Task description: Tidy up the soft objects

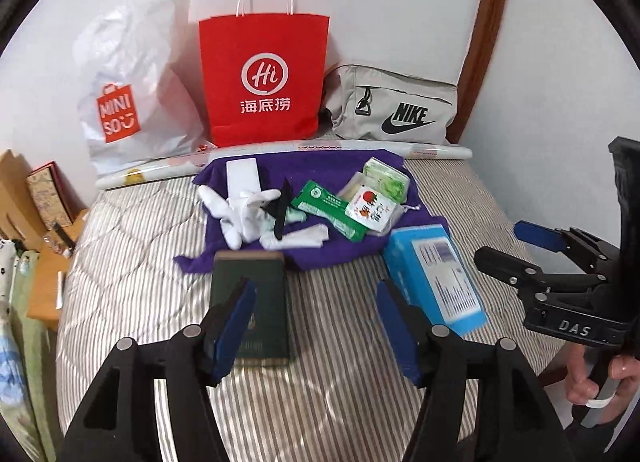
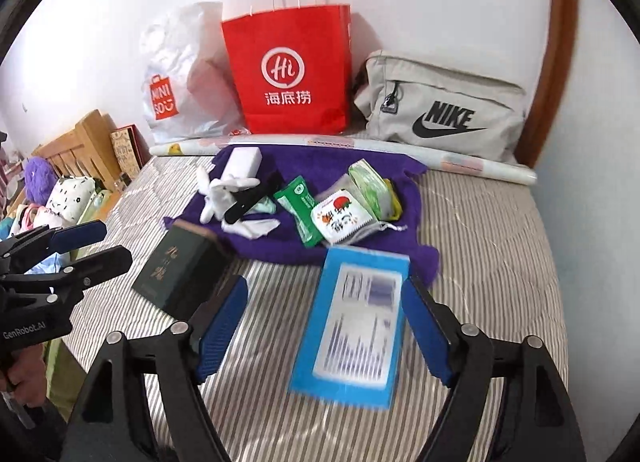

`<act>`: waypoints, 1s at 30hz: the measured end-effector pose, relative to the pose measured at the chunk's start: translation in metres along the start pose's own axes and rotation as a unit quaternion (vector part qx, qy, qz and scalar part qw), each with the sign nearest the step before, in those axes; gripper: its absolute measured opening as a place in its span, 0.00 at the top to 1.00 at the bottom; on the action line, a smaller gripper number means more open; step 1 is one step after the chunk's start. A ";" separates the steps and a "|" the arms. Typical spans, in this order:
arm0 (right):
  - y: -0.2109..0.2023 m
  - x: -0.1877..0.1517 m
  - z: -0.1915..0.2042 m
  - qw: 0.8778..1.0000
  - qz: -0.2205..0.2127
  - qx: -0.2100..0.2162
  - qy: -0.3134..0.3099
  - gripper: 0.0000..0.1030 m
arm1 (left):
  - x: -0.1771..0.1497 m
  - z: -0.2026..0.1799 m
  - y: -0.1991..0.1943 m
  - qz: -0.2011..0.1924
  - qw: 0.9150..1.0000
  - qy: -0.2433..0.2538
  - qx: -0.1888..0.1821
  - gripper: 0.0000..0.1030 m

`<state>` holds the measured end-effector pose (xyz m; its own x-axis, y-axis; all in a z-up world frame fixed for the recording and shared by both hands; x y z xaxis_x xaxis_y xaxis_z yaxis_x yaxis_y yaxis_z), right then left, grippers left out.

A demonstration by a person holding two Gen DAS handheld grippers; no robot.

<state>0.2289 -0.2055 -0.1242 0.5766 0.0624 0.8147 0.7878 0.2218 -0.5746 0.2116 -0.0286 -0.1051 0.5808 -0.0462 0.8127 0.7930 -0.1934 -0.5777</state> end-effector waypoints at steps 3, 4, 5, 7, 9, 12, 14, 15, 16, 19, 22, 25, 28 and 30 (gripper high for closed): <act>-0.022 -0.010 0.005 1.000 -0.007 0.014 0.012 0.21 | -0.011 -0.004 -0.024 -0.012 1.000 -0.005 0.009 0.31; -0.031 -0.015 0.007 1.000 -0.012 0.019 0.019 0.21 | -0.014 -0.005 -0.032 -0.017 1.000 -0.003 0.013 0.30; -0.036 -0.018 0.007 0.999 -0.015 0.020 0.023 0.21 | -0.017 -0.007 -0.040 -0.023 1.000 0.002 0.019 0.26; -0.049 -0.027 0.008 0.999 -0.022 0.015 0.027 0.21 | -0.021 -0.010 -0.054 -0.038 0.998 0.017 0.036 0.24; -0.059 -0.035 0.007 0.999 -0.023 0.004 0.031 0.18 | -0.024 -0.012 -0.066 -0.048 0.997 0.030 0.052 0.21; -0.073 -0.046 0.002 0.998 -0.030 -0.009 0.049 0.14 | -0.029 -0.017 -0.081 -0.062 0.995 0.035 0.064 0.20; -0.080 -0.053 -0.002 0.998 -0.033 -0.021 0.058 0.14 | -0.034 -0.021 -0.090 -0.069 0.996 0.030 0.055 0.19; -0.083 -0.056 -0.004 0.997 -0.032 -0.024 0.063 0.13 | -0.036 -0.023 -0.094 -0.072 0.996 0.029 0.053 0.19; -0.086 -0.060 -0.006 0.997 -0.031 -0.028 0.066 0.13 | -0.038 -0.024 -0.098 -0.075 0.995 0.029 0.055 0.19; -0.097 -0.068 -0.011 0.996 -0.031 -0.052 0.061 0.13 | -0.045 -0.026 -0.106 -0.077 0.995 0.022 0.057 0.18; -0.109 -0.068 -0.010 0.996 -0.043 -0.064 0.054 0.08 | -0.049 -0.028 -0.113 -0.083 0.995 0.010 0.051 0.17; -0.119 -0.066 -0.006 0.995 -0.056 -0.058 0.053 0.05 | -0.053 -0.029 -0.119 -0.087 0.994 0.013 0.058 0.13; -0.126 -0.066 -0.004 0.995 -0.062 -0.058 0.048 0.05 | -0.054 -0.031 -0.123 -0.089 0.994 0.013 0.061 0.12; -0.130 -0.066 -0.003 0.995 -0.064 -0.058 0.047 0.05 | -0.054 -0.030 -0.126 -0.093 0.994 0.012 0.062 0.12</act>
Point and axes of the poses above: each gripper's, at about its wrist camera, not at the fingertips, and y roughly the way its jaws point, z to its left, x to its top, the point moved 8 cm from there along y, roughly the way its jaws point, and after that the axes turned 13 degrees about -z, right-handed, at the moved point
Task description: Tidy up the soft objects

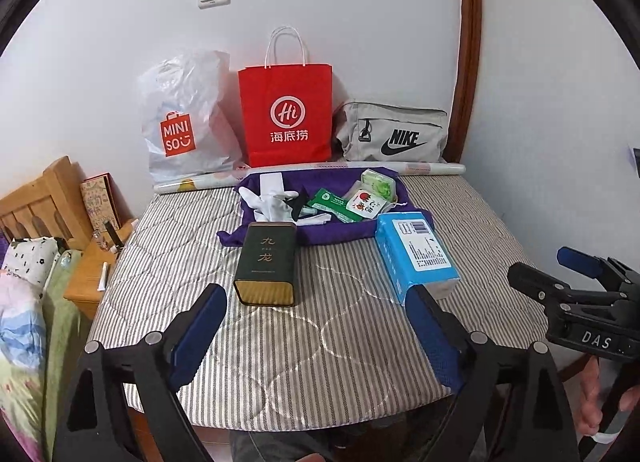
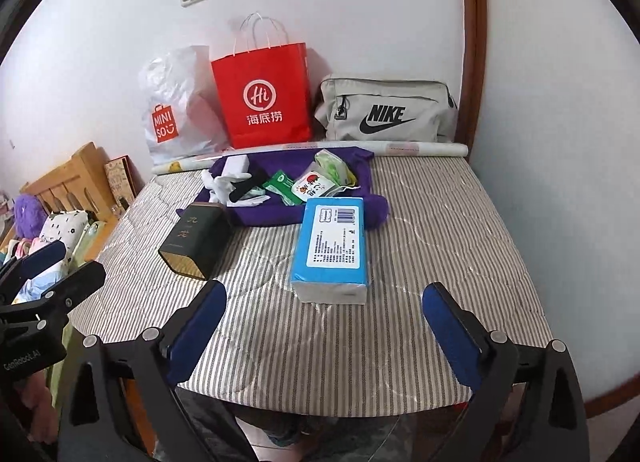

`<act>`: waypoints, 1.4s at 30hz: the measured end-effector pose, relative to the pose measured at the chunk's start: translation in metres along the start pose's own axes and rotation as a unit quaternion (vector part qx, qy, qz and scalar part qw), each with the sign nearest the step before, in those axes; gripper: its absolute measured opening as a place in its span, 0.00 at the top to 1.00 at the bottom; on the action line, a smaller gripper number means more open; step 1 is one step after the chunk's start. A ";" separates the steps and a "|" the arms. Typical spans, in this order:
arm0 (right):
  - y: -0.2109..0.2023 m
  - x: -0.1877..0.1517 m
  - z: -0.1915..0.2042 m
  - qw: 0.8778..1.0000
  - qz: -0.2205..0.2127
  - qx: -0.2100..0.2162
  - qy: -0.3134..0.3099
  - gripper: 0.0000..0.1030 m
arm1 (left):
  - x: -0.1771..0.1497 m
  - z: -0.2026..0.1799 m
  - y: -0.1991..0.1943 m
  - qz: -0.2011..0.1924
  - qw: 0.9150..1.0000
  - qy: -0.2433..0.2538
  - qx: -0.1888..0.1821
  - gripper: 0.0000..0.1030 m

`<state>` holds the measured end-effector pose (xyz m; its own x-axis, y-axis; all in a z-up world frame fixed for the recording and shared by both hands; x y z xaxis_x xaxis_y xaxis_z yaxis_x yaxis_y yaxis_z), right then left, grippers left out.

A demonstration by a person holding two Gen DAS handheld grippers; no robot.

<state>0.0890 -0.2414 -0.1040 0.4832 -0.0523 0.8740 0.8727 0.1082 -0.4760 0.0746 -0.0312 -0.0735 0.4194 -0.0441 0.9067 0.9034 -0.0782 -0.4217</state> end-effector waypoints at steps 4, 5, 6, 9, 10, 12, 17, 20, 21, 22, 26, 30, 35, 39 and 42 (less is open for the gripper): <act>-0.005 0.001 0.002 1.000 -0.004 -0.003 -0.009 0.05 | -0.001 0.001 -0.002 0.000 1.000 -0.003 0.003 0.12; -0.006 0.001 0.003 1.000 -0.004 -0.004 -0.012 0.05 | -0.001 0.001 -0.003 0.000 1.000 -0.004 0.004 0.12; -0.007 0.000 0.004 1.000 -0.005 -0.004 -0.015 0.05 | -0.001 0.002 -0.005 0.000 1.000 -0.005 0.003 0.12; -0.008 -0.001 0.007 1.000 -0.005 -0.002 -0.024 0.05 | -0.001 0.002 -0.005 -0.001 1.000 -0.004 0.006 0.12; -0.009 -0.001 0.009 1.000 -0.004 0.000 -0.025 0.05 | -0.001 0.003 -0.007 -0.001 1.000 -0.004 0.005 0.12; -0.009 -0.002 0.012 1.000 -0.003 0.005 -0.027 0.05 | -0.002 0.003 -0.009 -0.002 1.000 -0.005 0.005 0.12; -0.011 -0.003 0.016 0.999 -0.006 0.006 -0.033 0.05 | -0.002 0.003 -0.010 -0.002 1.000 -0.004 0.006 0.12; -0.012 -0.002 0.016 0.999 -0.007 0.006 -0.033 0.05 | -0.002 0.003 -0.011 -0.001 1.000 -0.003 0.008 0.12; -0.012 -0.002 0.016 0.999 -0.007 0.005 -0.032 0.05 | -0.002 0.003 -0.011 -0.001 1.000 -0.003 0.007 0.12; -0.012 -0.002 0.016 0.999 -0.007 0.004 -0.033 0.05 | -0.002 0.003 -0.012 -0.001 1.000 -0.003 0.006 0.12; -0.013 -0.003 0.017 0.999 -0.007 0.006 -0.032 0.05 | -0.002 0.003 -0.012 -0.002 1.000 -0.004 0.006 0.12; -0.012 -0.003 0.018 0.999 -0.007 0.010 -0.033 0.05 | -0.002 0.003 -0.013 -0.001 1.000 -0.004 0.007 0.12; -0.013 -0.002 0.019 0.999 -0.008 0.013 -0.033 0.05 | -0.004 0.002 -0.013 -0.001 1.000 -0.004 0.006 0.12; -0.014 -0.001 0.019 0.999 -0.010 0.014 -0.034 0.05 | -0.004 0.002 -0.014 -0.002 1.000 -0.008 0.005 0.12; -0.014 -0.001 0.019 0.999 -0.010 0.014 -0.034 0.05 | -0.004 0.002 -0.014 -0.002 1.000 -0.007 0.006 0.12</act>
Point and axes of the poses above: each gripper's, at about its wrist camera, not at the fingertips, and y roughly the way its jaws point, z to its left, x to its top, the point moved 8 cm from there along y, roughly the way its jaws point, and after that the axes turned 13 degrees about -z, right-handed, at the moved point
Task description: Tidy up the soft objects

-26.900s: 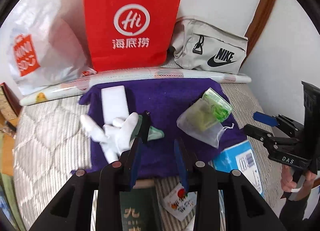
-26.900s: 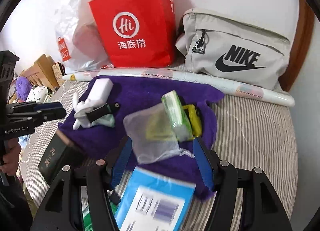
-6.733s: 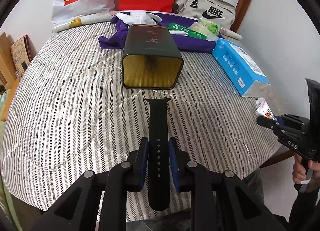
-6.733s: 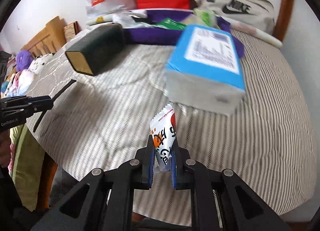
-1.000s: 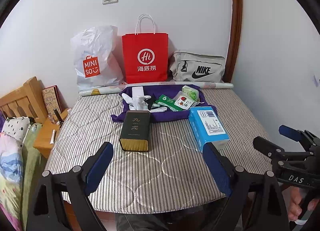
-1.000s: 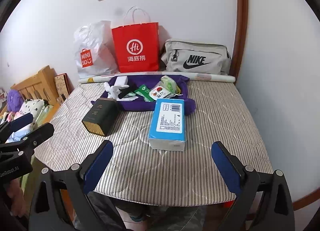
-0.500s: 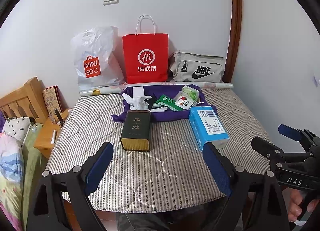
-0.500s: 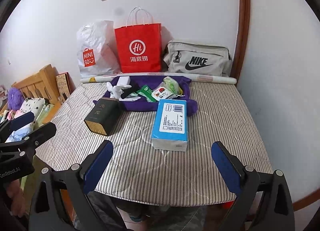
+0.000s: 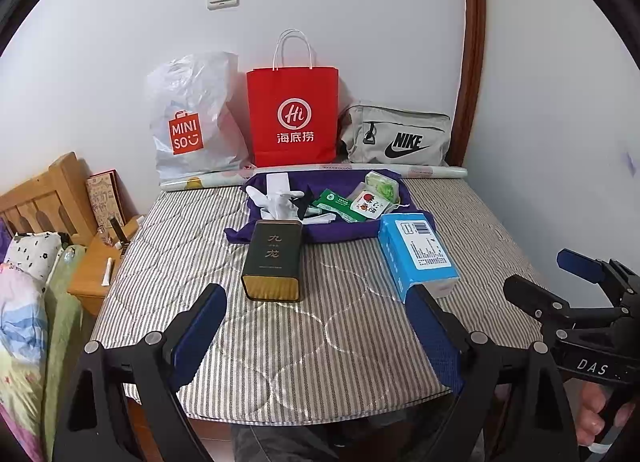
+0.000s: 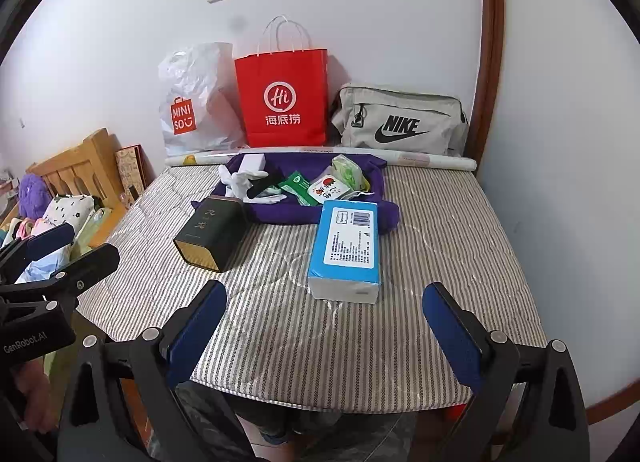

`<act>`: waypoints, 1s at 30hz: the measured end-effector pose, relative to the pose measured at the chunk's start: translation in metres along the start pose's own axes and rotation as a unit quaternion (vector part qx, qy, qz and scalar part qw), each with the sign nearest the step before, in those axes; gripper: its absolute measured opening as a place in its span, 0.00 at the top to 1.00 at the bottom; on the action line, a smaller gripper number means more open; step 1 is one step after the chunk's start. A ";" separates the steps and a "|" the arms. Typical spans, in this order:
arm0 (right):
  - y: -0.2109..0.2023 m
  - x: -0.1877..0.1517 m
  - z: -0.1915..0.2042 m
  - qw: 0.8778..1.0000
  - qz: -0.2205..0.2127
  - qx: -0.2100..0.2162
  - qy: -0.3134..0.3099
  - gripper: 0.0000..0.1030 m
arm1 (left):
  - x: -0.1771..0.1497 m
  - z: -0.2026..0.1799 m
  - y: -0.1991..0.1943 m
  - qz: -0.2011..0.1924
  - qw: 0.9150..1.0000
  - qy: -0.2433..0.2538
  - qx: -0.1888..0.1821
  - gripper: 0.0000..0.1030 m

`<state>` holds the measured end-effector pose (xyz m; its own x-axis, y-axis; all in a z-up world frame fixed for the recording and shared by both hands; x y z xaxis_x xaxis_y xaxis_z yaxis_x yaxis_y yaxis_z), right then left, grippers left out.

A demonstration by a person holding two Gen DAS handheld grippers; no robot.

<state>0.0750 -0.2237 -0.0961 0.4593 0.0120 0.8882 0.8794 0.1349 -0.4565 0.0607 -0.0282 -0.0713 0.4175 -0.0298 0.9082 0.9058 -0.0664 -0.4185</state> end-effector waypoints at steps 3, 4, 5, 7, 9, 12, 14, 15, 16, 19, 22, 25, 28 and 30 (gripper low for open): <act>0.000 0.000 0.001 1.000 0.001 0.002 0.001 0.05 | 0.000 0.000 0.000 0.000 1.000 0.001 0.001 0.12; 0.000 0.000 0.001 1.000 0.001 0.003 0.001 0.05 | 0.000 0.000 0.000 0.000 1.000 0.001 0.000 0.12; 0.000 -0.001 0.001 1.000 0.001 0.002 0.000 0.05 | 0.000 -0.001 0.000 0.000 1.000 0.000 0.000 0.12; 0.000 -0.001 0.001 1.000 0.000 0.003 0.000 0.05 | 0.000 0.000 0.000 0.000 1.000 0.001 0.000 0.12; 0.000 -0.001 0.001 1.000 0.000 0.003 0.001 0.05 | 0.001 0.000 0.000 0.000 1.000 0.000 0.001 0.12; 0.000 -0.001 0.001 1.000 -0.001 0.003 0.000 0.05 | 0.001 0.000 0.000 0.000 1.000 0.000 0.000 0.12; -0.001 -0.001 0.001 1.000 -0.001 0.003 0.001 0.05 | 0.000 0.000 0.000 0.001 1.000 0.000 0.001 0.12; 0.000 -0.001 0.001 1.000 -0.001 0.004 0.000 0.05 | 0.000 0.001 0.000 0.002 1.000 -0.001 0.001 0.12; 0.000 0.000 0.001 1.000 -0.001 0.004 -0.001 0.05 | 0.000 0.001 0.000 0.002 1.000 -0.001 0.000 0.12; -0.001 -0.001 0.001 1.000 0.000 0.004 0.003 0.05 | 0.000 0.001 0.000 0.001 1.000 0.000 0.001 0.12; -0.001 0.000 0.001 1.000 0.000 0.005 0.004 0.05 | 0.000 0.001 0.000 0.002 1.000 0.000 0.001 0.12; -0.002 0.000 0.000 1.000 -0.002 0.006 0.002 0.05 | 0.001 0.001 0.000 0.001 1.000 0.001 0.001 0.12; -0.002 0.000 -0.002 1.000 -0.002 0.006 0.003 0.05 | 0.000 0.002 -0.001 0.001 1.000 0.001 0.000 0.12; -0.002 0.000 -0.002 1.000 -0.002 0.005 0.003 0.05 | 0.000 0.002 -0.001 0.001 1.000 0.001 0.000 0.12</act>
Point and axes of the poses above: each gripper's, at about its wrist camera, not at the fingertips, and y roughly the way its jaws point, z to its left, x to its top, the point moved 8 cm from there along y, roughly the way its jaws point, and after that the axes turned 13 degrees about -z, right-handed, at the moved point
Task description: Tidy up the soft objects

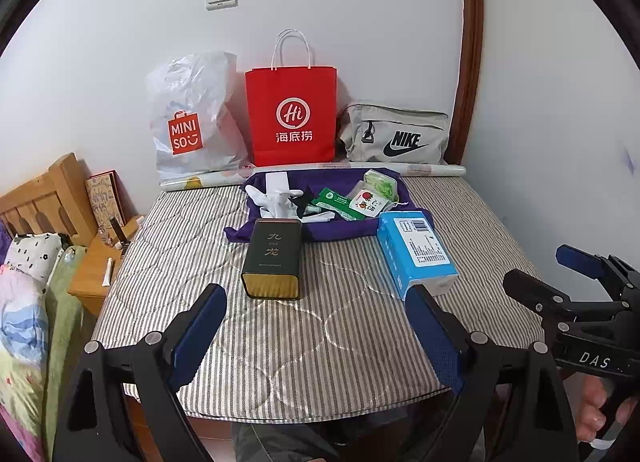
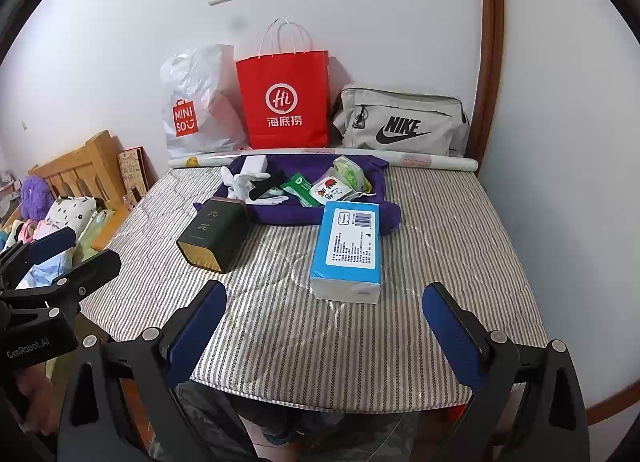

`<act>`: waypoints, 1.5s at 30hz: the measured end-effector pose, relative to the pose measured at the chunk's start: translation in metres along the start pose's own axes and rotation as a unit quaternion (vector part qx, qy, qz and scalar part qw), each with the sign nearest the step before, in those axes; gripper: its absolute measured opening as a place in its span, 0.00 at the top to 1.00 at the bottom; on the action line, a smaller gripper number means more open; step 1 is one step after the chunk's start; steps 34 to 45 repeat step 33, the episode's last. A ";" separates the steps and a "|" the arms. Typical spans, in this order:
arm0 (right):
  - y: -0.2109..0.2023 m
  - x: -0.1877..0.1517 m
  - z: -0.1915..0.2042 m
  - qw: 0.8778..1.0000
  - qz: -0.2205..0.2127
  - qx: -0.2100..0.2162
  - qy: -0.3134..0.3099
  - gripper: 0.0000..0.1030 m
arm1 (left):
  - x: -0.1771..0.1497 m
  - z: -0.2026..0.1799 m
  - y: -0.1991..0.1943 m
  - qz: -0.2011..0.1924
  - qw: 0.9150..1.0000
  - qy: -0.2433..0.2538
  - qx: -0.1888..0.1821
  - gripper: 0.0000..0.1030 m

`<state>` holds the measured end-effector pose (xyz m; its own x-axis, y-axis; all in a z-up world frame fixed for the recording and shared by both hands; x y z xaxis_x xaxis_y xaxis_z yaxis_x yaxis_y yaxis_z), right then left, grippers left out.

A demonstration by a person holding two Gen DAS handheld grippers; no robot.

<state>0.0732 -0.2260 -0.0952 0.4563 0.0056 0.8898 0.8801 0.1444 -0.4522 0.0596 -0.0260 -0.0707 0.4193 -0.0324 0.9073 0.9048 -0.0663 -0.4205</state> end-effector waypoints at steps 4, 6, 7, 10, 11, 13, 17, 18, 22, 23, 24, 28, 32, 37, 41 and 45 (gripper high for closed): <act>-0.001 0.001 -0.001 1.000 0.000 0.000 0.002 0.05 | 0.000 0.000 0.000 0.000 1.000 0.000 0.000 0.12; -0.001 0.001 -0.001 1.000 -0.001 0.000 0.001 0.05 | 0.000 0.000 0.000 0.000 1.000 0.000 -0.001 0.12; -0.001 0.001 -0.001 1.000 -0.001 0.000 0.000 0.05 | 0.001 0.000 0.000 0.000 1.000 0.001 -0.001 0.12; -0.001 0.001 -0.002 1.000 0.000 0.000 0.000 0.05 | 0.000 0.000 0.000 0.000 1.000 0.000 -0.002 0.12; -0.001 0.001 -0.001 1.000 0.000 0.000 -0.001 0.05 | 0.000 0.000 0.000 0.000 1.000 0.000 -0.002 0.12; -0.001 0.001 -0.001 1.000 0.000 0.000 -0.003 0.05 | 0.000 0.000 0.000 0.000 1.000 0.000 0.000 0.12; -0.001 0.001 -0.001 1.000 0.000 -0.001 -0.003 0.05 | 0.000 0.000 -0.001 -0.001 1.000 0.000 0.000 0.12; -0.001 0.001 -0.001 1.000 0.000 0.000 -0.003 0.05 | 0.000 0.001 0.000 -0.001 1.000 0.000 0.000 0.12; 0.000 0.001 -0.001 1.000 0.000 -0.001 -0.003 0.05 | 0.000 0.001 0.000 0.001 1.000 0.000 0.000 0.12; 0.000 0.001 -0.001 1.000 0.000 -0.001 -0.003 0.05 | 0.000 0.001 0.000 0.001 1.000 0.000 -0.001 0.12; 0.000 0.002 -0.001 1.000 0.000 -0.001 -0.003 0.05 | 0.000 0.001 -0.001 0.000 1.000 0.000 0.000 0.12; 0.000 0.001 -0.001 1.000 0.000 -0.001 -0.003 0.05 | -0.001 0.001 -0.001 0.001 1.000 0.001 -0.001 0.12; 0.002 0.001 -0.001 1.000 0.002 -0.001 -0.006 0.05 | -0.001 0.002 0.000 0.001 1.000 -0.002 0.001 0.12; 0.003 0.000 -0.001 1.000 0.002 0.000 -0.008 0.05 | -0.001 0.002 0.001 0.000 1.000 -0.003 0.000 0.12; 0.003 0.000 -0.001 1.000 0.002 0.000 -0.008 0.05 | -0.001 0.002 0.001 0.000 1.000 -0.003 0.000 0.12; 0.003 0.000 -0.001 1.000 0.002 0.000 -0.008 0.05 | -0.001 0.002 0.001 0.000 1.000 -0.003 0.000 0.12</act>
Point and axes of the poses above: each gripper's, at about its wrist camera, not at the fingertips, and y roughly the way its jaws point, z to its left, x to its top, the point moved 8 cm from there along y, roughly the way its jaws point, and after that the axes turned 13 degrees about -z, right-handed, at the moved point
